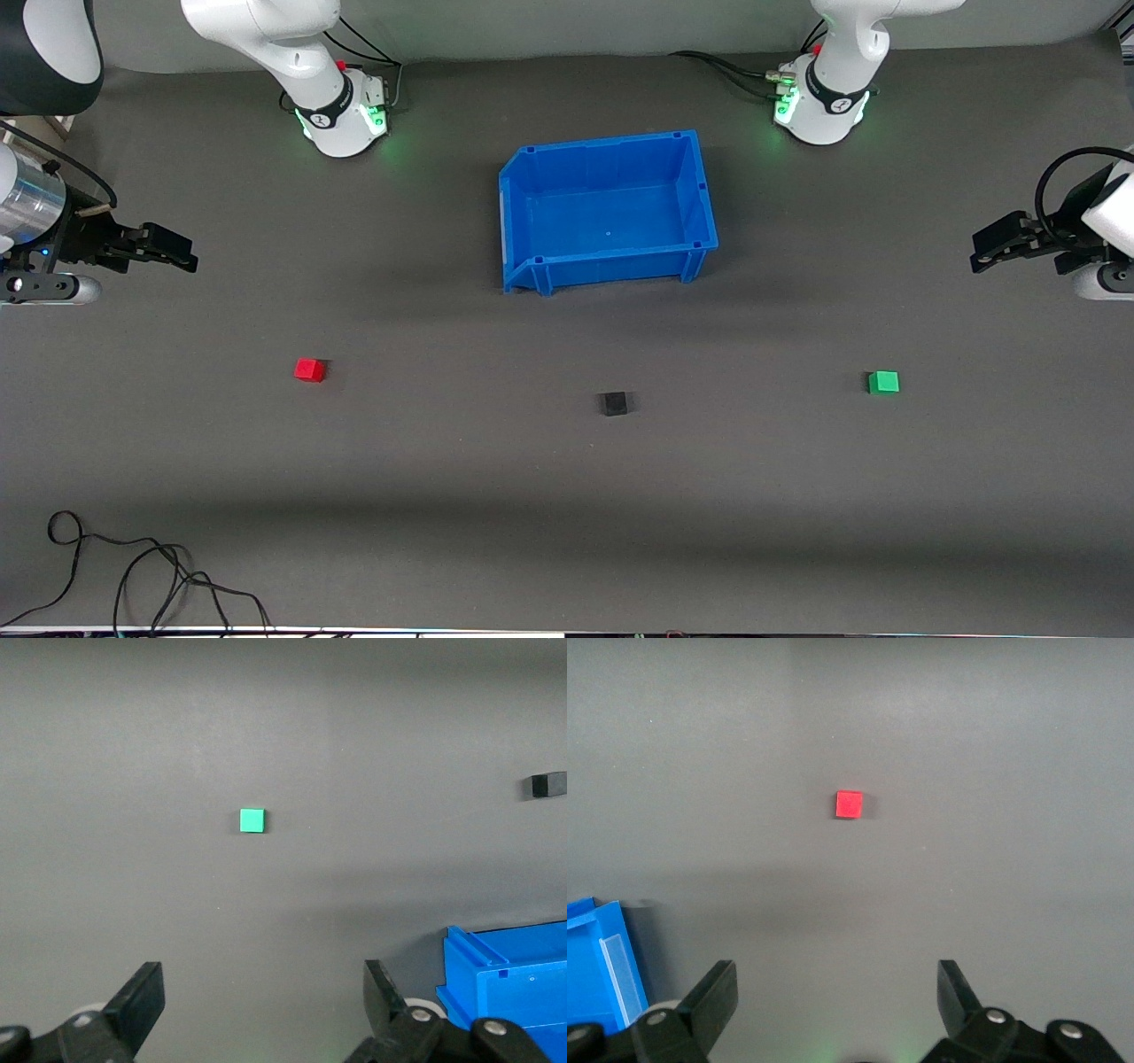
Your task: Attach green and red cubes to black cube
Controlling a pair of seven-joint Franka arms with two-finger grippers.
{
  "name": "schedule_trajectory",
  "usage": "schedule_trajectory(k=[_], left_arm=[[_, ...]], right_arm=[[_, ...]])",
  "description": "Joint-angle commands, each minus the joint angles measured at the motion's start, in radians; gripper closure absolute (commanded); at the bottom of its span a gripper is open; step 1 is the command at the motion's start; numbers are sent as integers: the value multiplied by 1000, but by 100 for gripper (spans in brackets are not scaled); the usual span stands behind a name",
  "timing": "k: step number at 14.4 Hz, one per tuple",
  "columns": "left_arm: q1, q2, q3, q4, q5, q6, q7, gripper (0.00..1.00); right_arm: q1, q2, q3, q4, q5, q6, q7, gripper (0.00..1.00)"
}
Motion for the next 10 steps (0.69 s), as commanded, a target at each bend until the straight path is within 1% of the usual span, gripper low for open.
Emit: schedule_trajectory(k=[1,10], left_arm=[[-15,4,11,23,11,-13,15,0],[-15,6,11,23,11,-10,15,0]], right_arm=[[3,-13,2,-12,1,10,1,0],[0,1,-1,21,3,8,-1,0]])
